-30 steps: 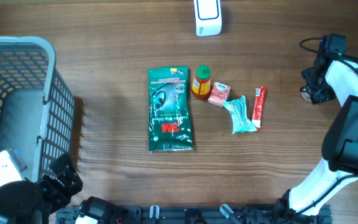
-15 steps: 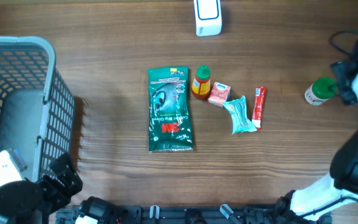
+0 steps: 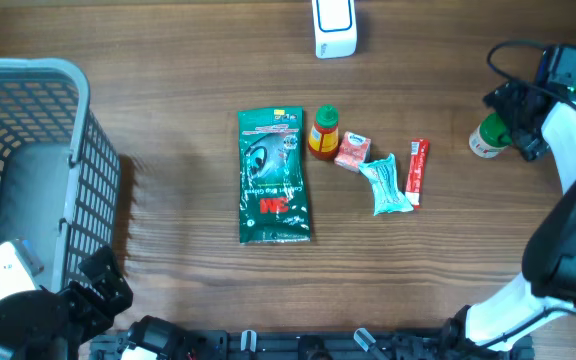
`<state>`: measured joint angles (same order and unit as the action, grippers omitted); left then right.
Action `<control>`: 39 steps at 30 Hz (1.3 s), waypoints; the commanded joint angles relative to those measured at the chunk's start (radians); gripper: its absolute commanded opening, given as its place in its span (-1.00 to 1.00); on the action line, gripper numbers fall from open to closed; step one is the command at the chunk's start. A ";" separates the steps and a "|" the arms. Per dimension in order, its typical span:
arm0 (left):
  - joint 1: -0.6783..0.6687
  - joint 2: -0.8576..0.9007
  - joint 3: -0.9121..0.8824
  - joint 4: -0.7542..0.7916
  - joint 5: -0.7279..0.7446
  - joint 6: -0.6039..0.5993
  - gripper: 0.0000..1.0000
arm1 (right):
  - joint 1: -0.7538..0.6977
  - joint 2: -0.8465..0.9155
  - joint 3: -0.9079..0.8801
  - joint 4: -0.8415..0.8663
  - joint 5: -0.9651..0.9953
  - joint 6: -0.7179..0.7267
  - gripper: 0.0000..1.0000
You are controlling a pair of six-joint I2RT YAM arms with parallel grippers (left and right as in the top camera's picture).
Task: Scan the item barcode
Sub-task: 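Carry the jar to the right and set it on the table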
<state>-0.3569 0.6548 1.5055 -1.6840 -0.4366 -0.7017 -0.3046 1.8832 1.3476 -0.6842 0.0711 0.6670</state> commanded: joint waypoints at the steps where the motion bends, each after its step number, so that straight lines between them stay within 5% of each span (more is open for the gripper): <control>1: 0.005 0.000 0.001 0.000 -0.006 -0.013 1.00 | -0.003 0.069 0.000 -0.021 0.012 -0.013 0.99; 8: 0.005 0.000 0.001 0.000 -0.006 -0.013 1.00 | -0.019 0.069 0.001 0.000 0.089 -0.014 0.72; 14: 0.005 0.000 0.001 0.000 -0.006 -0.013 1.00 | -0.204 0.069 0.002 0.035 0.173 -0.077 0.53; 17: 0.005 0.000 0.001 0.000 -0.006 -0.013 1.00 | -0.317 0.069 0.006 0.093 0.166 -0.148 0.57; 21: 0.005 0.000 0.001 0.000 -0.006 -0.013 1.00 | -0.357 0.049 0.010 0.092 0.123 -0.167 0.96; 26: 0.005 0.000 0.001 0.000 -0.006 -0.013 1.00 | -0.278 -0.116 0.010 0.107 0.058 -0.167 0.99; 32: 0.005 0.000 0.001 0.000 -0.006 -0.013 1.00 | 0.017 -0.394 0.010 0.071 -0.148 -0.171 0.99; 36: 0.005 0.000 0.001 0.000 -0.006 -0.013 1.00 | 0.242 -0.365 -0.034 -0.009 -0.174 -0.239 0.97; 39: 0.005 0.000 0.001 0.000 -0.006 -0.013 1.00 | 0.321 -0.284 -0.105 -0.052 -0.102 -0.231 0.71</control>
<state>-0.3569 0.6548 1.5055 -1.6840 -0.4366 -0.7017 -0.0376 1.5082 1.3205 -0.7097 -0.0681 0.4572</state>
